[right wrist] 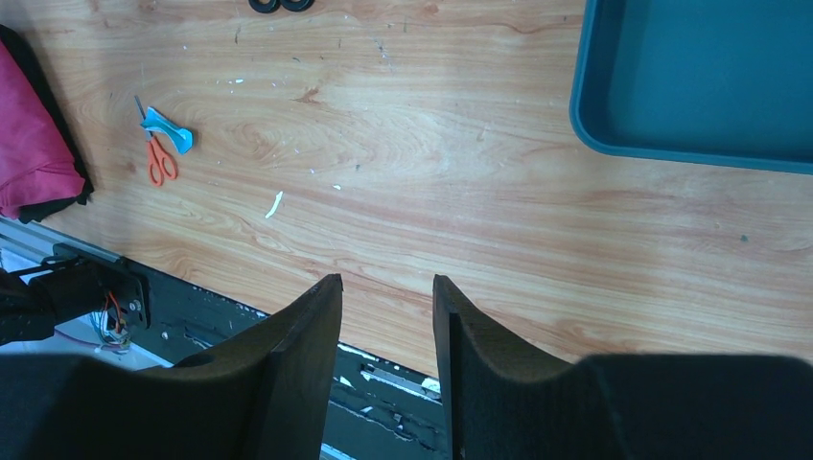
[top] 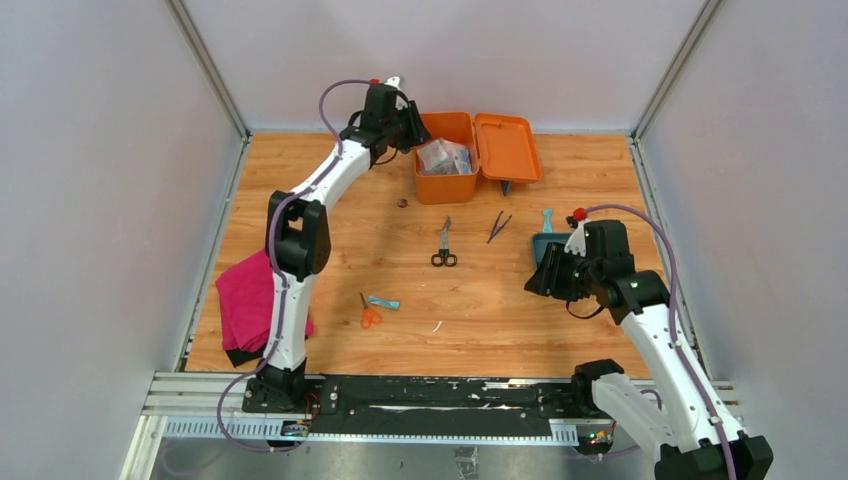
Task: Organize the medicine kit
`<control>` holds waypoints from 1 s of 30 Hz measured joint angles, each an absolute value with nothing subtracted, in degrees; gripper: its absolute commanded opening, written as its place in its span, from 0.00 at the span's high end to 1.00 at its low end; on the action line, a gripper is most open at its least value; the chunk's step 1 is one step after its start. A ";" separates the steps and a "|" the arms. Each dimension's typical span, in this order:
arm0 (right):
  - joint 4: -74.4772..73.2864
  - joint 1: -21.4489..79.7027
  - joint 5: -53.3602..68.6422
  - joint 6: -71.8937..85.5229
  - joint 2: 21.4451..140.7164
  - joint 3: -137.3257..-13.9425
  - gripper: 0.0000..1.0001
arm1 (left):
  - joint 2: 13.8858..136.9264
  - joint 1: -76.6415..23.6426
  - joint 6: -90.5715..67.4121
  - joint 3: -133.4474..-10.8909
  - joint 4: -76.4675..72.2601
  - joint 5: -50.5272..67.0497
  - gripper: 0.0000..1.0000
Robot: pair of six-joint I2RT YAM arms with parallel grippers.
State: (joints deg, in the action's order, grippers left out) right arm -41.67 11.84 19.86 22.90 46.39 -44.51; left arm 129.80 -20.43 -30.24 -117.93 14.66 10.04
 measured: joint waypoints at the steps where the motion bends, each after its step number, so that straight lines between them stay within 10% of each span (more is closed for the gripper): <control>1: -41.71 11.84 19.84 22.90 46.35 -44.51 0.55 | 129.56 -20.43 -29.93 -117.93 15.29 9.80 0.58; 10: -42.87 11.84 18.98 22.92 45.17 -45.19 0.55 | 116.77 -20.43 -26.68 -112.95 19.31 7.46 0.57; 30: -44.86 11.84 15.77 23.05 42.35 -47.40 0.47 | 67.85 -20.45 -26.61 -57.98 23.64 -2.26 0.51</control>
